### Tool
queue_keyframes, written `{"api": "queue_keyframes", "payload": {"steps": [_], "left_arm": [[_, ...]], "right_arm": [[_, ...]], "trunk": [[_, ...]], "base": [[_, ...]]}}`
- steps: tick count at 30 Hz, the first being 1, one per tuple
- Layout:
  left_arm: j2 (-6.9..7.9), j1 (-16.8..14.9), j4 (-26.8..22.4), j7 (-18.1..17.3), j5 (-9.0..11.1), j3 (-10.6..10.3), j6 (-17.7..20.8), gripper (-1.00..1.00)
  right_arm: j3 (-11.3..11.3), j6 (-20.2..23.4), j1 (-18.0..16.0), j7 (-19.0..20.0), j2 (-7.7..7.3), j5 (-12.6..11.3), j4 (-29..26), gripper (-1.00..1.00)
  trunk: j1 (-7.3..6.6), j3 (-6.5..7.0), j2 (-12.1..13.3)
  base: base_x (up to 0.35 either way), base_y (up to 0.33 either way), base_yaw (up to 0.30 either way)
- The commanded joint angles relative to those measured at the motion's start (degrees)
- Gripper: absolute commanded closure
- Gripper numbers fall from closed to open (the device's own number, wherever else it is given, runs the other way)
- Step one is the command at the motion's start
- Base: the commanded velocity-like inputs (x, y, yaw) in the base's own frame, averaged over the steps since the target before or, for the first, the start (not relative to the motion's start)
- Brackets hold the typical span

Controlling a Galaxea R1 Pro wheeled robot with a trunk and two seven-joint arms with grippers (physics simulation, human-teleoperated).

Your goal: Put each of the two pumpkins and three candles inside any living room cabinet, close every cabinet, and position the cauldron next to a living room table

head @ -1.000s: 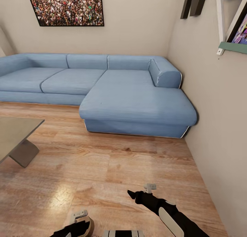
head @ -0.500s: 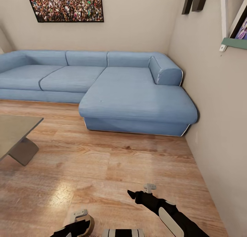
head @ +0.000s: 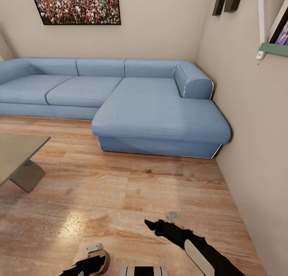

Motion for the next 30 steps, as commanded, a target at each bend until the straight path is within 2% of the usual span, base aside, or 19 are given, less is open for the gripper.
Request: {"api": "queue_keyframes", "payload": {"steps": [1,6,9,14,19,24,30], "left_arm": [[0.03,-0.03,0.06,-0.17,0.57,-0.46,-0.2,-1.0],[0.03,-0.03,0.06,-0.17,0.55,-0.48,-0.21,-1.0],[0.03,-0.03,0.06,-0.17,0.55,-0.49,-0.21,-1.0],[0.03,-0.03,0.06,-0.17,0.5,-0.47,-0.21,-1.0],[0.03,-0.03,0.06,-0.17,0.47,-0.49,-0.24,-1.0],[0.01,-0.03,0.06,-0.17,0.46,-0.52,-0.22,-1.0],[-0.23,-0.03,0.06,-0.17,0.49,-0.55,-0.28,-1.0]], "right_arm": [[0.06,0.64,-0.04,2.46,-0.21,-0.57,-1.88,-1.0],[-0.22,4.6,-0.04,4.74,-0.32,-0.63,-10.9,-1.0],[-2.9,7.01,-0.04,5.05,-0.22,-0.51,-14.93,-1.0],[-5.01,7.66,-0.04,5.23,-0.11,0.07,-16.3,-1.0],[-5.29,7.75,-0.04,5.53,-0.23,-0.45,-17.98,-1.0],[-5.24,7.74,-0.04,5.29,-0.19,0.04,-18.1,-1.0],[-5.22,7.71,-0.04,5.23,-0.09,0.25,-18.14,-1.0]], "trunk": [[-0.01,-0.04,-0.02],[-0.01,-0.04,-0.02],[-0.01,-0.04,-0.02],[-0.01,-0.04,-0.02],[-0.01,-0.04,-0.02],[0.07,-0.71,-0.06],[0.07,-0.71,-0.06]], "base": [[0.0,0.0,0.0],[0.0,0.0,0.0],[0.0,0.0,0.0],[0.0,0.0,0.0],[0.0,0.0,0.0],[0.0,0.0,0.0],[0.0,0.0,0.0]]}}
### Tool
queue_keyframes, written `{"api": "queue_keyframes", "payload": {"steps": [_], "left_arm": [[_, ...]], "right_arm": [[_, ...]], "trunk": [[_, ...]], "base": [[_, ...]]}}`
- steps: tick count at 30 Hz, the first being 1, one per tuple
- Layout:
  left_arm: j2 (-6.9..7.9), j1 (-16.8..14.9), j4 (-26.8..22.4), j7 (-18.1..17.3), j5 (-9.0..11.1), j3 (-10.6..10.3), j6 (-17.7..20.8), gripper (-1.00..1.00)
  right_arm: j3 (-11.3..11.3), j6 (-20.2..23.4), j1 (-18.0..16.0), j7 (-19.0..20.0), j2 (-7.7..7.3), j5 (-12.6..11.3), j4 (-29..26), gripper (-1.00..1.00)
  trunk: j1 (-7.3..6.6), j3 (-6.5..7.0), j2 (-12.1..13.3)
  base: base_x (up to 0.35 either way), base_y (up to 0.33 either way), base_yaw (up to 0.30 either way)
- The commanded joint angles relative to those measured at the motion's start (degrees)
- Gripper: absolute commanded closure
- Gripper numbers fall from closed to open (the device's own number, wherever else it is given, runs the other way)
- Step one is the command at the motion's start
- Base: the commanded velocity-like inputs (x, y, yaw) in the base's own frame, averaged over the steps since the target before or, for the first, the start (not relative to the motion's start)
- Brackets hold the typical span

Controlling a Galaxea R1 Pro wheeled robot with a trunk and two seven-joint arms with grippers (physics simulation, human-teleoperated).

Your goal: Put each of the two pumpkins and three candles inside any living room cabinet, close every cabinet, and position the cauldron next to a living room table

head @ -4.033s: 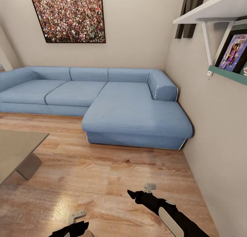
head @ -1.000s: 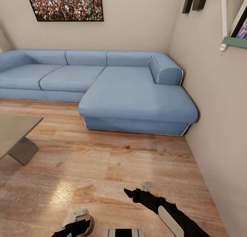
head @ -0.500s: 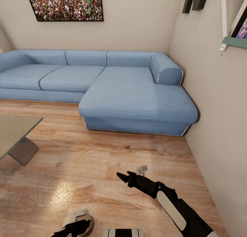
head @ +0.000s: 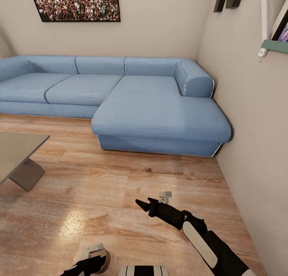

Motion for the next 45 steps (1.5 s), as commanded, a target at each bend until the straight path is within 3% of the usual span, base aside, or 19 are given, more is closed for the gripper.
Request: {"api": "queue_keyframes", "payload": {"steps": [1,6,10,21,24,45], "left_arm": [[0.0,-0.03,0.06,-0.17,0.59,-0.44,-0.19,-1.0],[-0.07,0.01,0.06,-0.17,0.57,-0.44,-0.2,-1.0],[-0.07,0.03,0.06,-0.17,0.58,-0.4,-0.2,-1.0],[-0.07,0.05,0.06,-0.17,0.59,-0.39,-0.2,-1.0],[-0.07,0.05,0.06,-0.17,0.58,-0.43,-0.2,-1.0],[-0.07,0.05,0.06,-0.17,0.56,-0.44,-0.2,-1.0]], "right_arm": [[0.06,0.27,-0.04,-0.03,-0.02,-0.52,-0.02,-1.0],[0.06,0.26,-0.04,-0.04,-0.05,-0.46,0.0,-1.0],[0.06,0.26,-0.04,-0.04,-0.17,-0.48,0.0,-1.0],[0.06,0.26,-0.04,-0.04,-0.2,-0.44,0.0,-1.0],[0.06,0.26,-0.04,-0.04,-0.16,-0.41,0.0,-1.0],[0.06,0.26,-0.04,-0.04,0.05,-0.4,0.0,-1.0]], "trunk": [[-0.01,-0.04,-0.02],[-0.01,-0.04,-0.02],[0.09,-0.93,-0.07],[0.09,-0.93,-0.07],[0.17,-1.59,-0.11],[0.17,-1.59,-0.11]], "base": [[0.0,0.0,0.0],[0.0,0.0,0.0],[0.0,0.0,0.0],[0.0,0.0,0.0],[0.0,0.0,0.0],[0.026,0.0,0.0]]}}
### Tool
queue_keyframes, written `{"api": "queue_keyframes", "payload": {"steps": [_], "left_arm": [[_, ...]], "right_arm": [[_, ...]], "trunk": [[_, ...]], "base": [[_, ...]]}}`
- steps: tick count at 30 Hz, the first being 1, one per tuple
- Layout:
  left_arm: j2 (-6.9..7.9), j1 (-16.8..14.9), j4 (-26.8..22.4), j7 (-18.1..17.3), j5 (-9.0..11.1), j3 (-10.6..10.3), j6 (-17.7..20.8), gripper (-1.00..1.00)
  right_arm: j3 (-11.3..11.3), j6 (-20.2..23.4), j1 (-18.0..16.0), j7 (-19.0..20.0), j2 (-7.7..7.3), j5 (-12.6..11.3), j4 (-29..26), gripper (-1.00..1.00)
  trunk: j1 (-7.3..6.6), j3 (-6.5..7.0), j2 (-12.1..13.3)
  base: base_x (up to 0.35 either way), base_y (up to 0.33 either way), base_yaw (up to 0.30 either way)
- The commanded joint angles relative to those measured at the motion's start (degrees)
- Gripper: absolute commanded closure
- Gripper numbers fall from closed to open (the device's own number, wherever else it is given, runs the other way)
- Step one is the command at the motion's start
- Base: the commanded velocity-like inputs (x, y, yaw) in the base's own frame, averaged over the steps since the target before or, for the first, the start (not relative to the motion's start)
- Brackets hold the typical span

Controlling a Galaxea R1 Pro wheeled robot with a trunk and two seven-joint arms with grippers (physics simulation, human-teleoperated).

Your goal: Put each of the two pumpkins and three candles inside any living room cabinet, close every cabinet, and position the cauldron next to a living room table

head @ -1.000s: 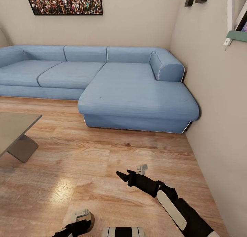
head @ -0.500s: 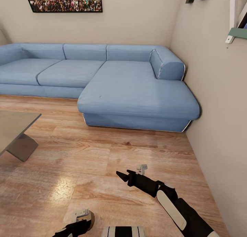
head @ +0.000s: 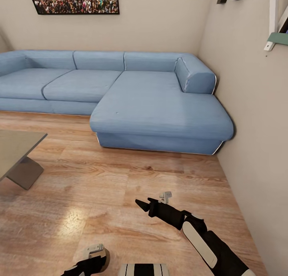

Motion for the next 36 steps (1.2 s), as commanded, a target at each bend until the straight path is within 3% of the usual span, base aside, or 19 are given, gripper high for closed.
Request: {"api": "queue_keyframes", "payload": {"steps": [1,36], "left_arm": [[0.03,-0.03,0.06,-0.17,0.6,-0.45,-0.19,-1.0],[0.03,-0.03,0.06,-0.17,0.68,-0.41,-0.19,-1.0]], "right_arm": [[0.06,0.27,-0.04,-0.03,-0.04,-0.53,-0.03,-1.0],[0.06,0.27,-0.04,-0.03,0.07,-0.53,-0.03,-1.0]], "trunk": [[-0.01,-0.04,-0.02],[0.04,-0.48,-0.04]], "base": [[0.004,0.0,0.0],[0.0,0.0,0.0]]}}
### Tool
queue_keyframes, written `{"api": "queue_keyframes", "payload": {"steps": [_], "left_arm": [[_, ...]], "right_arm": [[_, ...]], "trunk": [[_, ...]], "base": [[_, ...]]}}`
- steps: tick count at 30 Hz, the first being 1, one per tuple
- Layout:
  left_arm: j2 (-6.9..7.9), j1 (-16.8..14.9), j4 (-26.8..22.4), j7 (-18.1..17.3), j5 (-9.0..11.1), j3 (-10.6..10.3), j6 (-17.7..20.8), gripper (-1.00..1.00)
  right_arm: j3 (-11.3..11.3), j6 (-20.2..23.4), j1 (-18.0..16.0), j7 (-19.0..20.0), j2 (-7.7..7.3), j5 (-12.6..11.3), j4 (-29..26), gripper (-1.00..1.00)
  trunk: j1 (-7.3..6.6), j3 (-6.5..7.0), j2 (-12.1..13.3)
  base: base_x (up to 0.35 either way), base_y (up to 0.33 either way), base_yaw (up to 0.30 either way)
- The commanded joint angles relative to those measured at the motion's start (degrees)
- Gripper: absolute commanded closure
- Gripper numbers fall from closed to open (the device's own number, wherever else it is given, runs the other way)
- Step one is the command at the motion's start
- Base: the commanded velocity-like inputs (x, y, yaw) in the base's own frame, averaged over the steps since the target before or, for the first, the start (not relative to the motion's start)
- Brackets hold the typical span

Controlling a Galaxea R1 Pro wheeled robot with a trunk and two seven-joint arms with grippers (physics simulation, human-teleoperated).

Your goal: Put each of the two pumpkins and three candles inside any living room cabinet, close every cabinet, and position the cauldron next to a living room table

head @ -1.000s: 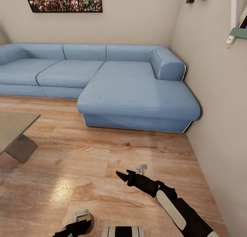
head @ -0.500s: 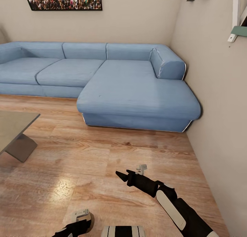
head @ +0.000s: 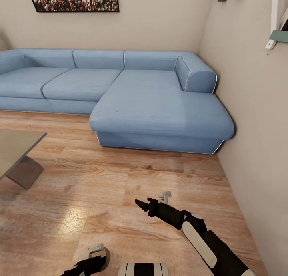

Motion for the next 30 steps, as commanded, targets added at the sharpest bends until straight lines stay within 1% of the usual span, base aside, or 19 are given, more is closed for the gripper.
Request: {"api": "queue_keyframes", "payload": {"steps": [1,6,7,30], "left_arm": [[0.04,-0.02,0.12,-0.09,0.51,-0.42,-0.21,-1.0],[0.04,-0.02,0.12,-0.09,0.51,-0.42,-0.21,-1.0],[0.04,-0.02,0.12,-0.09,0.51,-0.42,-0.21,1.0],[0.12,-0.05,0.12,-0.09,0.35,-0.42,-0.21,1.0]], "right_arm": [[0.06,0.27,-0.04,-0.03,-0.04,-0.53,-0.03,-1.0],[0.06,0.27,-0.04,-0.03,-0.05,-0.53,-0.03,-1.0],[0.06,0.27,-0.04,-0.03,-0.05,-0.53,-0.03,-1.0],[0.06,0.27,-0.04,-0.03,0.02,-0.53,-0.03,-1.0]], "trunk": [[-0.01,-0.04,-0.01],[-0.01,-0.04,-0.01],[-0.01,-0.04,-0.01],[-0.01,-0.04,-0.01]], "base": [[0.0,0.0,0.0],[0.0,0.0,0.0],[0.0,0.0,0.0],[0.0,0.0,0.0]]}}
